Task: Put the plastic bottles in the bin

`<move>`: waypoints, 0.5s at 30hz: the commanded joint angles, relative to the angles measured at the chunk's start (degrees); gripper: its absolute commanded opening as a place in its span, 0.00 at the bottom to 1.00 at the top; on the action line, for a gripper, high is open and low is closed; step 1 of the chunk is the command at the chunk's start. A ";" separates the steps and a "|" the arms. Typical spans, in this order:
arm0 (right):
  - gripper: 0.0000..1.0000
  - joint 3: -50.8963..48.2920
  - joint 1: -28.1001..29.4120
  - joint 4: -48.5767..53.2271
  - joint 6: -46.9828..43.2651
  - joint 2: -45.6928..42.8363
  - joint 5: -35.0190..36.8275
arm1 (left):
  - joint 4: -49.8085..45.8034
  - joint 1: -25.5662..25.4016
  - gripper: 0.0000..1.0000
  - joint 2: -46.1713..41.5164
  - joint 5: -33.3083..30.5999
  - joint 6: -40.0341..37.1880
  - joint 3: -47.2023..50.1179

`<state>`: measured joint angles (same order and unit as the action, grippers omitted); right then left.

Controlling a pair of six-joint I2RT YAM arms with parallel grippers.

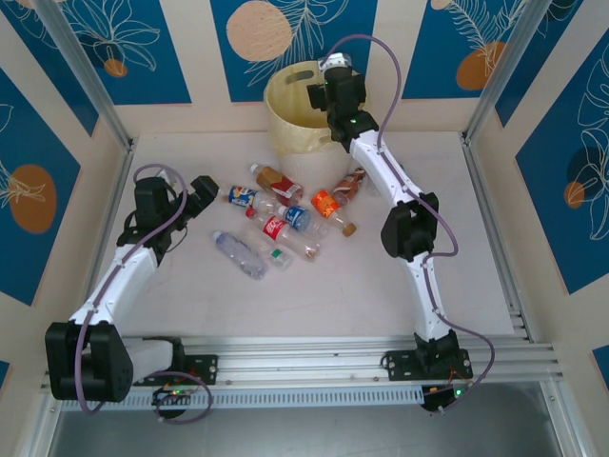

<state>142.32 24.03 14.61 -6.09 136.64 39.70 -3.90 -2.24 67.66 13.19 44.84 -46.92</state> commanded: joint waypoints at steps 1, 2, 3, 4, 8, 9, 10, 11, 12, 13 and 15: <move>0.94 2.22 0.86 -0.64 0.50 -1.53 0.81 | -0.33 1.10 1.00 0.50 -0.27 -0.72 0.86; 0.95 2.18 0.93 -0.55 0.59 -2.08 0.81 | -0.32 1.18 1.00 0.61 -0.29 -0.56 0.78; 0.96 2.18 0.93 -0.34 0.80 -2.42 0.73 | -0.40 1.16 1.00 0.71 -0.28 -0.45 0.77; 0.97 2.17 0.93 -0.08 1.10 -2.88 0.64 | -0.38 1.26 1.00 0.88 -0.20 -0.46 0.77; 0.99 0.49 0.67 -0.04 1.82 -4.28 0.26 | -0.30 1.36 1.00 1.24 -0.01 -0.33 0.77; 1.00 0.26 0.59 0.13 2.26 -4.49 -0.03 | -0.32 1.37 1.00 1.25 -0.05 -0.35 0.77; 1.00 0.06 0.43 0.84 2.93 -4.70 -0.68 | -0.32 1.38 1.00 1.33 -0.01 -0.29 0.77; 1.00 -0.09 0.36 1.42 3.87 -5.00 -1.13 | -0.32 1.36 1.00 1.34 -0.02 -0.28 0.78; 1.00 -0.39 0.34 1.63 4.20 -5.30 -1.55 | -0.32 1.36 1.00 1.23 -0.01 -0.28 0.77; 0.99 -0.70 0.32 1.73 4.48 -5.62 -1.87 | -0.31 1.45 1.00 1.28 -0.01 -0.31 0.77; 1.00 -1.34 0.31 1.66 4.77 -6.30 -2.24 | -0.26 1.45 1.00 1.34 -0.17 -0.29 0.77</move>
<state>141.58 24.53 17.23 -3.40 134.87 38.41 -3.92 -1.87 68.75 13.19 44.86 -46.85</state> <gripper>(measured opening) 0.995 0.998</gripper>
